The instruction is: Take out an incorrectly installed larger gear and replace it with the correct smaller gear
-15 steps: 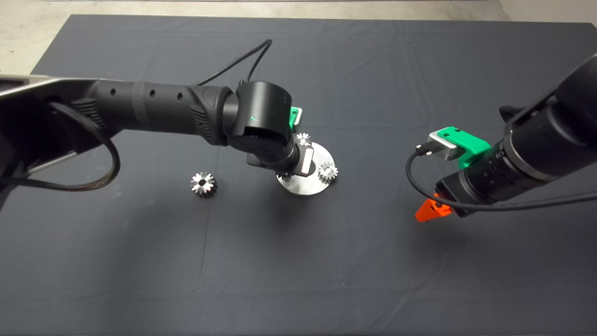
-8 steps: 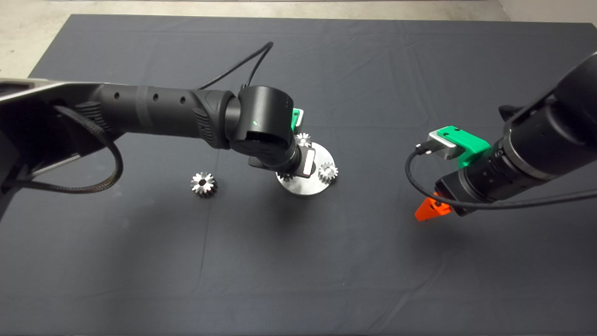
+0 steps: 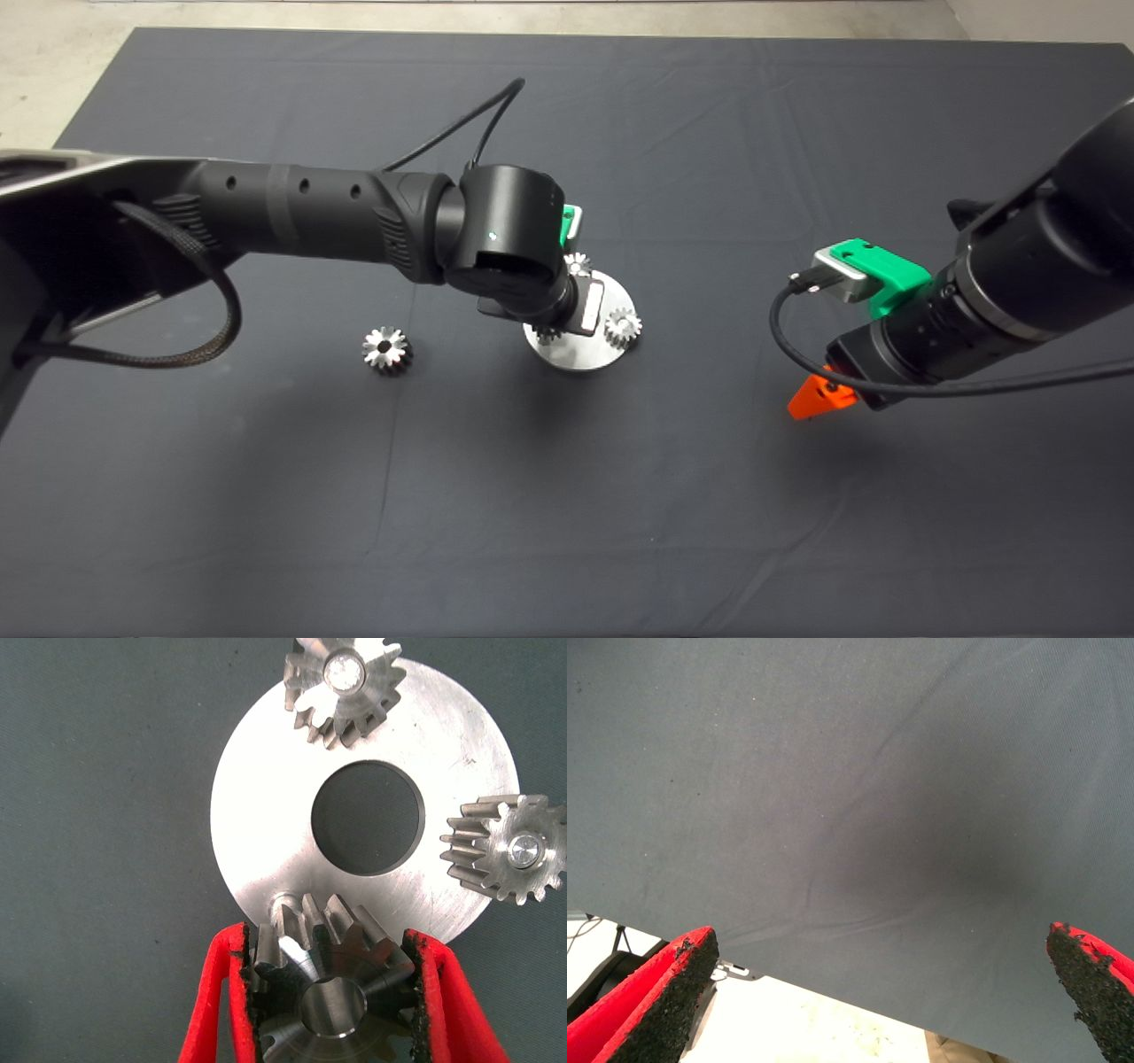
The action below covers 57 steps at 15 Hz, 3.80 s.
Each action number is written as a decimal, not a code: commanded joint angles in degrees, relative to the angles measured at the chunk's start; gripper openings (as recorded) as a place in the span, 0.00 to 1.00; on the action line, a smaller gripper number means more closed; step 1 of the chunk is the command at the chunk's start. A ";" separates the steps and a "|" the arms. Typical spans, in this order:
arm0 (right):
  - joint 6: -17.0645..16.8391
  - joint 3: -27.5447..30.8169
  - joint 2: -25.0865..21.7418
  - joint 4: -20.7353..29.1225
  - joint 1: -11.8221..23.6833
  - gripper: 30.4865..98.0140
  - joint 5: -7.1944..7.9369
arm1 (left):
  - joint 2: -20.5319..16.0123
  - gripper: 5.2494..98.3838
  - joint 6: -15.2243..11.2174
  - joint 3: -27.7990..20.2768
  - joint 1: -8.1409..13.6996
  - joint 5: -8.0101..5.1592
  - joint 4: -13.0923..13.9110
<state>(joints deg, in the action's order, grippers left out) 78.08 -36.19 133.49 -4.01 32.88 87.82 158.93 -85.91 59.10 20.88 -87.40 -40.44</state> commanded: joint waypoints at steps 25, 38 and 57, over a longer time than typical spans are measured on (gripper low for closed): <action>0.32 0.36 -0.03 1.02 0.70 1.00 4.64 | 0.37 0.20 0.74 0.91 -1.71 -2.87 -3.96; 0.41 0.70 0.25 1.02 0.54 1.00 4.48 | -1.20 0.20 2.23 2.67 -3.56 -3.04 -5.26; 0.49 1.05 -0.02 0.93 -0.18 1.00 4.58 | -1.45 0.20 6.19 2.43 -4.44 -2.87 -4.73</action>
<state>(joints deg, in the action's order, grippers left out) 78.26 -35.57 133.63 -4.02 31.87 87.82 157.28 -80.68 62.78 16.46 -87.96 -45.12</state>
